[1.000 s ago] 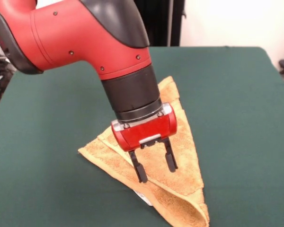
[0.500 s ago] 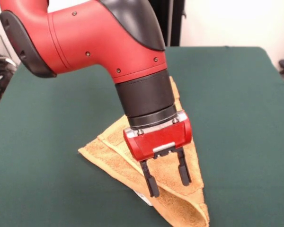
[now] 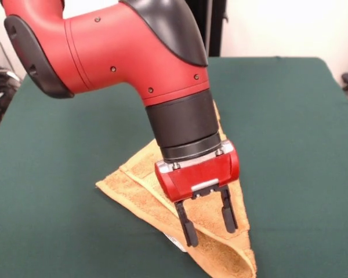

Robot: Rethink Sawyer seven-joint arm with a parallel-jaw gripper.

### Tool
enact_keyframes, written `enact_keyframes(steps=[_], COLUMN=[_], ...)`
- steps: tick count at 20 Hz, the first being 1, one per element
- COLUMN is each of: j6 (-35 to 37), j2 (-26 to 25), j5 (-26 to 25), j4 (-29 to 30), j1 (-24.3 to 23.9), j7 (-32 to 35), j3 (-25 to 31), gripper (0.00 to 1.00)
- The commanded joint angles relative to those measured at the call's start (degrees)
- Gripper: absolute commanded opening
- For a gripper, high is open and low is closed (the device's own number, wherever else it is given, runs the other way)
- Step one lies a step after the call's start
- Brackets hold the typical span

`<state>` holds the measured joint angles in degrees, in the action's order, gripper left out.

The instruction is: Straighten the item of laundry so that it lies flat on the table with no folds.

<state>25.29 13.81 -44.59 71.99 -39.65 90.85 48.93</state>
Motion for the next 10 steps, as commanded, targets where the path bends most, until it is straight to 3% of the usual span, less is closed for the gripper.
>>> enact_keyframes(steps=[1,10], j6=[2.76,1.45], j2=[-4.31,-4.75], j5=[-2.49,-2.25], j4=[-0.9,-1.25], j1=[4.45,6.89], j7=[-2.69,0.28], j3=[-6.56,-10.26], gripper=[1.0,1.0])
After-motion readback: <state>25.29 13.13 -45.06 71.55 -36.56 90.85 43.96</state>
